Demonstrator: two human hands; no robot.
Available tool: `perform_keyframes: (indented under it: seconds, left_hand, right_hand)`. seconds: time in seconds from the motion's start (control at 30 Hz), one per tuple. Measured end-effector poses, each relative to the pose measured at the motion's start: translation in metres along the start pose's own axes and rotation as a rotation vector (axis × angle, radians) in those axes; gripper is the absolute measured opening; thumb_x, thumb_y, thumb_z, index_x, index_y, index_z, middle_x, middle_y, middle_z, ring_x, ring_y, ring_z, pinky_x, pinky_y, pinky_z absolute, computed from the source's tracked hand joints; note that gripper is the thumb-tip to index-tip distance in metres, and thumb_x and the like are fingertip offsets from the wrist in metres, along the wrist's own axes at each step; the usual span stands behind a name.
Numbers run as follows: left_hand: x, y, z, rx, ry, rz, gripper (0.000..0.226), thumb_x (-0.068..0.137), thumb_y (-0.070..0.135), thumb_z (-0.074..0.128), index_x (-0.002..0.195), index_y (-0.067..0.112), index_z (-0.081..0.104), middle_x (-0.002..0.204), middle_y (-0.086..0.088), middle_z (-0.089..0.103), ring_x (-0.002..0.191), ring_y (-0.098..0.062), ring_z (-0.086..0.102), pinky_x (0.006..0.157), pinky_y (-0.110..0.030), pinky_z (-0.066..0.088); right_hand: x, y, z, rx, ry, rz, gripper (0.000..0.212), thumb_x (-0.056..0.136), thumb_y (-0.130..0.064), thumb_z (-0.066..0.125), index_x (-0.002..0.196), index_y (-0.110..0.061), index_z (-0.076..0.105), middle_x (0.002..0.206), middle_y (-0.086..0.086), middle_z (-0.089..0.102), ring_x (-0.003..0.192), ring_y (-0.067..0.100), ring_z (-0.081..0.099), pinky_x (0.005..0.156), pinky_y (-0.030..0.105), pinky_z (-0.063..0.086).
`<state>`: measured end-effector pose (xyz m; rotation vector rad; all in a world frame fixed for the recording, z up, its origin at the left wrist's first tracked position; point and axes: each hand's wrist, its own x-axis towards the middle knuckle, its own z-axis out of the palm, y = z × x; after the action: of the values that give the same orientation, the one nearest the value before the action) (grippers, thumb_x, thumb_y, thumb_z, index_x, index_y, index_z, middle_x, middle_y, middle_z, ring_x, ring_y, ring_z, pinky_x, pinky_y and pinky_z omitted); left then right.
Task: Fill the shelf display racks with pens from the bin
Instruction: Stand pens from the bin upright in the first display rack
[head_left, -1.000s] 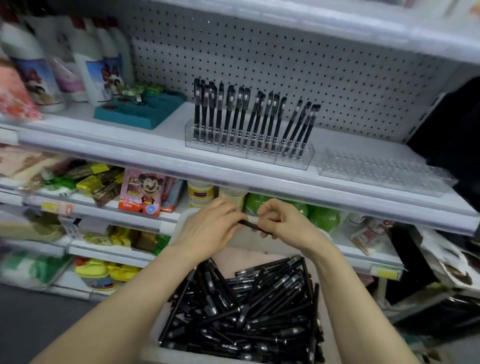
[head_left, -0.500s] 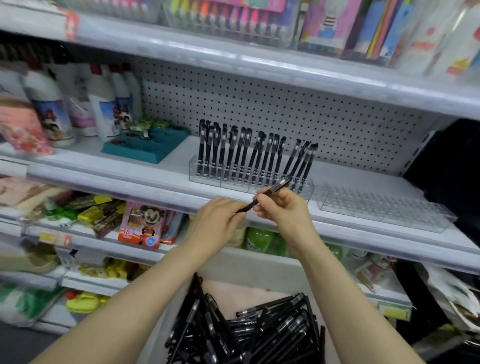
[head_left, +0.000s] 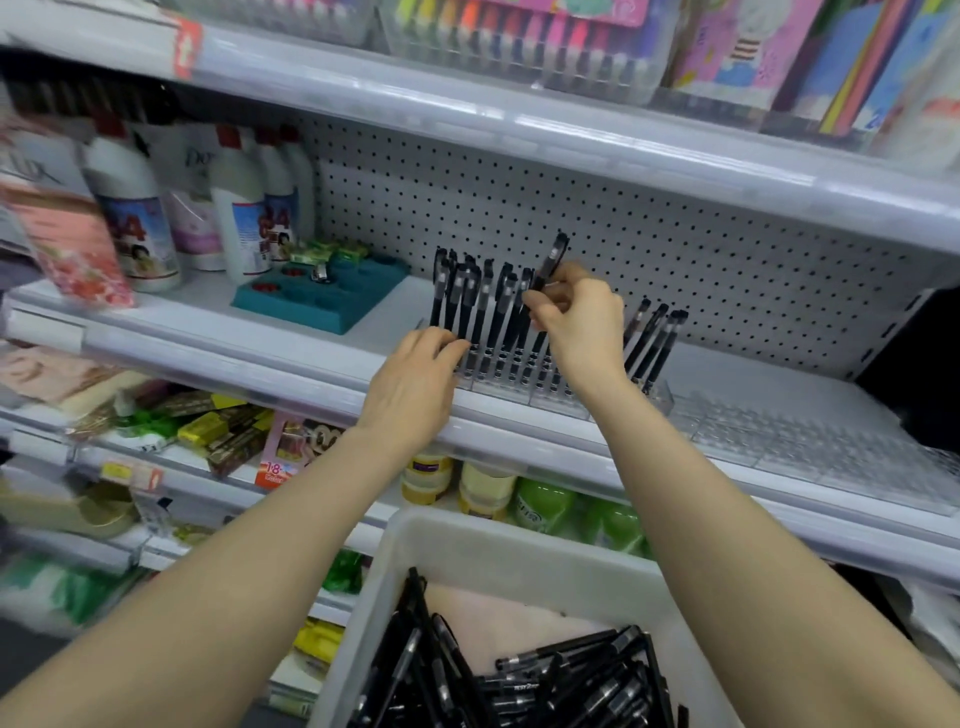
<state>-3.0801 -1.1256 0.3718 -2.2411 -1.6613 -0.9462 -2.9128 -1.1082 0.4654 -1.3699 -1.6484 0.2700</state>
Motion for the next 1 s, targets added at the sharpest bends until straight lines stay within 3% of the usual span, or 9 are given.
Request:
perform_keyframes:
  seconds: [0.17,0.33,0.6,0.7,0.77,0.87,1.0]
  left_hand:
    - [0.001,0.002,0.001,-0.025,0.009,-0.017,0.049,0.089,0.003,0.061,0.136,0.011,0.052,0.128,-0.005,0.051,0.118,-0.024,0.043,0.092,-0.038,0.048]
    - [0.002,0.001,0.005,-0.029,0.018,-0.025,0.049,0.085,-0.001,0.063,0.132,0.011,0.055,0.124,-0.004,0.053,0.113,-0.025,0.044,0.091,-0.038,0.049]
    - [0.002,0.003,0.003,-0.016,0.009,-0.015,0.053,0.085,-0.003,0.061,0.135,0.011,0.052,0.128,-0.005,0.051,0.117,-0.025,0.043,0.094,-0.039,0.048]
    - [0.0,0.004,0.0,-0.012,-0.018,-0.012,0.055,0.088,0.0,0.06,0.14,0.01,0.047,0.137,-0.008,0.047,0.126,-0.026,0.04,0.102,-0.04,0.044]
    - [-0.005,0.009,-0.003,-0.015,-0.008,-0.009,0.056,0.088,0.002,0.06,0.142,0.008,0.046,0.141,-0.01,0.045,0.131,-0.028,0.038,0.107,-0.041,0.04]
    - [-0.021,0.023,-0.006,-0.069,0.011,-0.004,0.051,0.089,0.006,0.059,0.14,0.01,0.05,0.139,-0.008,0.047,0.13,-0.026,0.039,0.106,-0.04,0.04]
    - [-0.056,0.046,0.004,-0.16,-0.014,0.037,0.036,0.088,0.009,0.059,0.124,0.013,0.063,0.123,-0.007,0.057,0.115,-0.028,0.049,0.093,-0.044,0.048]
  right_hand:
    - [0.004,0.016,0.023,-0.03,-0.044,0.047,0.01,0.088,-0.021,0.07,0.09,-0.013,0.063,0.081,0.002,0.072,0.079,0.024,0.07,0.081,0.044,0.056]
    - [0.0,0.029,0.037,-0.072,-0.086,0.115,0.009,0.089,-0.02,0.069,0.088,-0.015,0.061,0.082,0.008,0.07,0.065,0.017,0.069,0.078,0.036,0.058]
    - [0.003,0.031,0.04,-0.077,-0.084,0.171,0.013,0.085,-0.025,0.074,0.081,-0.023,0.062,0.093,0.014,0.069,0.079,0.026,0.069,0.079,0.04,0.059]
    - [-0.003,0.029,0.032,-0.077,-0.094,0.137,0.021,0.087,-0.022,0.071,0.102,-0.007,0.069,0.088,0.009,0.073,0.079,0.022,0.071,0.082,0.039,0.057]
    - [-0.013,0.026,0.023,-0.089,-0.081,0.114,0.026,0.088,-0.023,0.069,0.109,-0.007,0.07,0.09,0.005,0.074,0.085,0.021,0.07,0.087,0.04,0.056]
    - [-0.035,0.027,0.011,-0.097,-0.075,0.074,0.019,0.09,-0.023,0.067,0.106,-0.012,0.071,0.085,-0.001,0.073,0.084,0.016,0.069,0.088,0.04,0.055]
    - [-0.081,0.043,-0.003,-0.046,-0.098,0.081,0.008,0.09,-0.021,0.066,0.095,-0.018,0.072,0.077,-0.006,0.071,0.073,0.01,0.068,0.078,0.038,0.059]
